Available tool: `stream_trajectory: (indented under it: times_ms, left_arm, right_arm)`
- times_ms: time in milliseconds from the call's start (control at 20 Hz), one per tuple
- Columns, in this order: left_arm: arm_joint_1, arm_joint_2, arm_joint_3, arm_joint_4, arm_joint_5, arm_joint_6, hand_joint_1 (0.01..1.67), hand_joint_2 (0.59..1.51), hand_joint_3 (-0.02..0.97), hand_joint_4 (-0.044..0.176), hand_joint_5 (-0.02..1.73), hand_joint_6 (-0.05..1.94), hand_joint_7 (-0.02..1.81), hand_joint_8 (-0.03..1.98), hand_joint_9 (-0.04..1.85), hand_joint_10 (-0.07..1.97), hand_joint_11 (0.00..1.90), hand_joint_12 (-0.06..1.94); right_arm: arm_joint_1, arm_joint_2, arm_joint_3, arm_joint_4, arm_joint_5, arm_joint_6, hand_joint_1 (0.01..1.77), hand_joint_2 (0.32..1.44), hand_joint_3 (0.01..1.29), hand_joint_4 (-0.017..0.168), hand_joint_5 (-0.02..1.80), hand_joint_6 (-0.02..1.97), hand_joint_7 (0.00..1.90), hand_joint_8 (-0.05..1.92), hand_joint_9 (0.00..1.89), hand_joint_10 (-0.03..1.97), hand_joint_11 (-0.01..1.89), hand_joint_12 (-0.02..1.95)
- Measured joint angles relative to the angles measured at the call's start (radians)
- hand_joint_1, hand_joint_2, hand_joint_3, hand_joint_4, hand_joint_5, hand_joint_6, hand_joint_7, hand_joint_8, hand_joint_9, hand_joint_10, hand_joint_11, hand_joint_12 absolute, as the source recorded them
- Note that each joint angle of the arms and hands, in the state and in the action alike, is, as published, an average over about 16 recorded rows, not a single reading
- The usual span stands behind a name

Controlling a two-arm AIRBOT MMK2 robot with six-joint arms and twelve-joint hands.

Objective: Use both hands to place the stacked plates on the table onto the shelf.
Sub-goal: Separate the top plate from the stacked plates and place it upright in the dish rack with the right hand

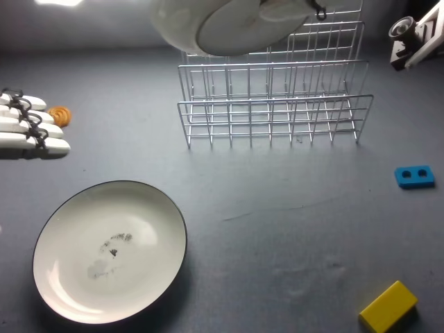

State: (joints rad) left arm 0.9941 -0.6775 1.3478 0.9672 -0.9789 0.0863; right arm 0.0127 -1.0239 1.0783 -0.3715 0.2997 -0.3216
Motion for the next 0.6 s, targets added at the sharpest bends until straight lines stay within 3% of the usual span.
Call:
stream_trajectory:
  times_ms: [600]
  left_arm:
    - [-0.009, -0.006, 0.01, 0.035, -0.046, 0.01, 0.02, 1.179, 0.008, 0.005, 0.12, 0.01, 0.09, 0.02, 0.08, 0.01, 0.04, 0.03]
  right_arm:
    - [0.023, -0.045, 0.109, -0.107, -0.097, 0.191, 1.22, 0.97, 0.01, 0.019, 1.0, 0.89, 1.14, 0.75, 1.27, -0.01, 0.87, 0.88]
